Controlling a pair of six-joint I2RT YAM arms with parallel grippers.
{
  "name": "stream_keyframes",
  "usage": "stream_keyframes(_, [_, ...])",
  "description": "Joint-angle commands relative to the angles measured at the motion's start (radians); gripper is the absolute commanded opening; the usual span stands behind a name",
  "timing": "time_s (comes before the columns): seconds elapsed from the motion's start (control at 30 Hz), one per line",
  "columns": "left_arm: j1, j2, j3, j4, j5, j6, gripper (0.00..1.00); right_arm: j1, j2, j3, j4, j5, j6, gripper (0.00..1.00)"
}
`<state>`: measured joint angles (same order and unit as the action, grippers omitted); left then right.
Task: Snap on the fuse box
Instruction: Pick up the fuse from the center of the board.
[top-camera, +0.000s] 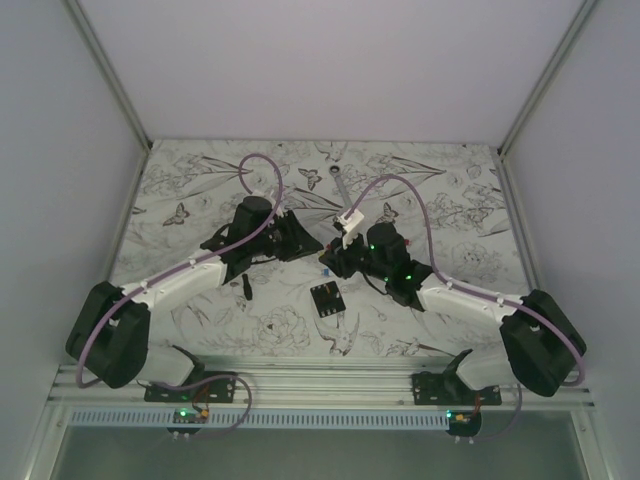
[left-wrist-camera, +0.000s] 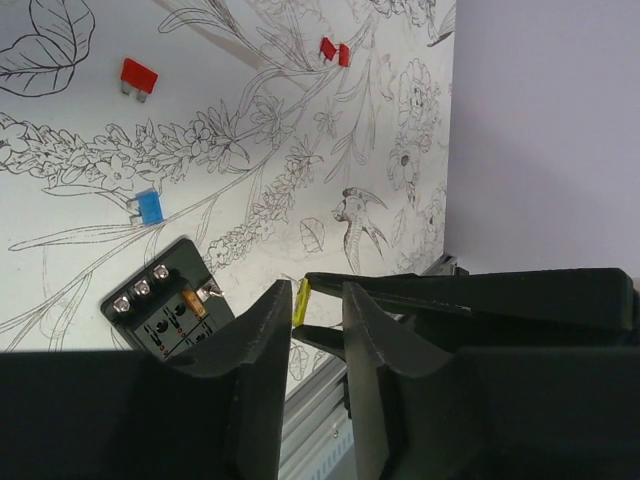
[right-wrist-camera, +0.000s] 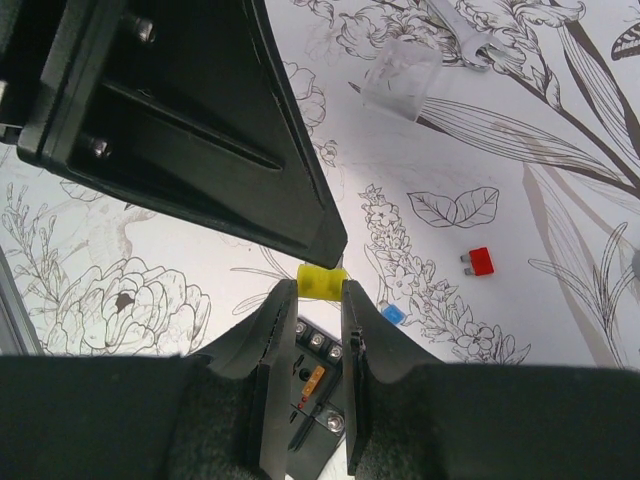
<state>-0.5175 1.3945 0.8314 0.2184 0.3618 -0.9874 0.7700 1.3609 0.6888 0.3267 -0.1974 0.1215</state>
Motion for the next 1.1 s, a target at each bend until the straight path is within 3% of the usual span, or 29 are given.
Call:
stream_keyframes(0.0, [-0.009, 0.014, -0.009, 0.038, 0.012, -0.016, 0.28, 0.008, 0.015, 0.041, 0.056, -0.005, 0.022, 0.20])
stream_keyframes(0.63, [-0.009, 0.030, -0.035, 0.042, -0.008, -0.035, 0.23, 0.007, 0.018, 0.044, 0.076, 0.015, 0.031, 0.20])
stream_keyframes(0.83, [-0.009, 0.027, -0.034, 0.042, 0.000, -0.039, 0.15, 0.008, 0.023, 0.045, 0.089, 0.014, 0.040, 0.20])
stream_keyframes(1.0, [-0.009, 0.016, -0.037, 0.042, 0.000, -0.043, 0.00, 0.008, 0.024, 0.039, 0.106, 0.016, 0.060, 0.21])
stream_keyframes(1.07, [-0.009, 0.004, -0.041, 0.044, -0.005, -0.043, 0.00, 0.008, 0.020, 0.037, 0.114, 0.013, 0.076, 0.23])
